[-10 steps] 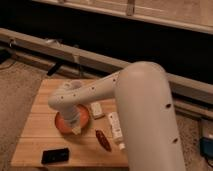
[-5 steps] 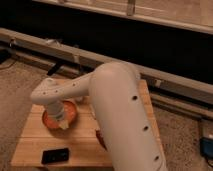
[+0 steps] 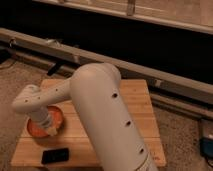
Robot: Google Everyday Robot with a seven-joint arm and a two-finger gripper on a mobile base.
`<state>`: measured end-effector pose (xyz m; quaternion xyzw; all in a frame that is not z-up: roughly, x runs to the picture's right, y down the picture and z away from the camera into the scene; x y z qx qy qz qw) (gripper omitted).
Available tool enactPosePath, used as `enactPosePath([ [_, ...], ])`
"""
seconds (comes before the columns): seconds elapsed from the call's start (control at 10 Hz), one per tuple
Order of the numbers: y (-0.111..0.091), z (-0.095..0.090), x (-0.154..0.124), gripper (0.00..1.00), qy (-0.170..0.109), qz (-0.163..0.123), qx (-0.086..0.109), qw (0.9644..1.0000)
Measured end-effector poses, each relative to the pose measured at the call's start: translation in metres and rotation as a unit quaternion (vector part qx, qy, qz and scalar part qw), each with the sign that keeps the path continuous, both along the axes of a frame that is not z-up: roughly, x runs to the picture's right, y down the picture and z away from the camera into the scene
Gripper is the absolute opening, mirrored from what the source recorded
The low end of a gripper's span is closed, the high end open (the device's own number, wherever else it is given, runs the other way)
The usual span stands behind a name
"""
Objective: Drag the ceramic bowl in a circle
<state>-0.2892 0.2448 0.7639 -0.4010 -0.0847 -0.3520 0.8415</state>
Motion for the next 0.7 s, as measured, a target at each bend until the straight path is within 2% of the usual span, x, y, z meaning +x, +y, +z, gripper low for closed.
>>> enactPosePath([
  [0.2, 0.019, -0.016, -0.01, 0.0, -0.022, -0.019, -0.004, 0.9996],
  [0.3, 0.029, -0.022, -0.005, 0.0, -0.025, -0.02, -0.008, 0.9995],
  [0.5, 0.04, -0.024, 0.02, 0.0, -0.017, -0.011, -0.017, 0.9996],
  [0.7, 0.046, -0.019, 0.056, 0.0, 0.005, 0.012, -0.026, 0.9996],
])
